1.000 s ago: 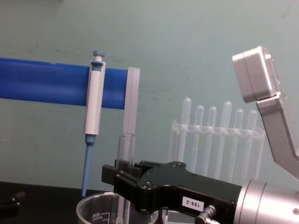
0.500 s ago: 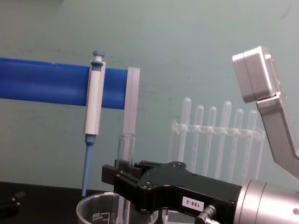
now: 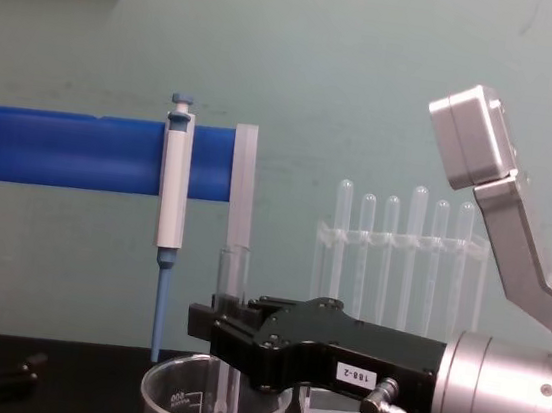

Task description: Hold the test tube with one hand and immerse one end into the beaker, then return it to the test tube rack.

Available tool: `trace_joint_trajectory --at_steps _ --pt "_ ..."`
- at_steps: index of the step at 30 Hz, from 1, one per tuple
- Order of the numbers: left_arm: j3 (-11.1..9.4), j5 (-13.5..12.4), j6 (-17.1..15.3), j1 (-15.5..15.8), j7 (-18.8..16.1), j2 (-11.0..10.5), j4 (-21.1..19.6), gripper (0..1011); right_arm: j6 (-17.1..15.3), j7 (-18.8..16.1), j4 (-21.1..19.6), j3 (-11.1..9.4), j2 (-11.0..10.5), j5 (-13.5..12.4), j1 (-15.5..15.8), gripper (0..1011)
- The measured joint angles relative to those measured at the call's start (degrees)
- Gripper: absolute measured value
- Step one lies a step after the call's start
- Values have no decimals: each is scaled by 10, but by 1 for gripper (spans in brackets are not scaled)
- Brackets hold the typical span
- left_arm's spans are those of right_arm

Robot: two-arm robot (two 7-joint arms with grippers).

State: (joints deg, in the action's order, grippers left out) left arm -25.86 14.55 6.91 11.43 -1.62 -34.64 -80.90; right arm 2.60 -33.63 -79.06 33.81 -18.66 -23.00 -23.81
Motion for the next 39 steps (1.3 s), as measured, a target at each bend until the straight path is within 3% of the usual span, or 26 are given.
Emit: trace_joint_trajectory --at_steps 39 --pt "0 0 0 0 0 0 0 1000 0 0 0 0 0 0 0 225"
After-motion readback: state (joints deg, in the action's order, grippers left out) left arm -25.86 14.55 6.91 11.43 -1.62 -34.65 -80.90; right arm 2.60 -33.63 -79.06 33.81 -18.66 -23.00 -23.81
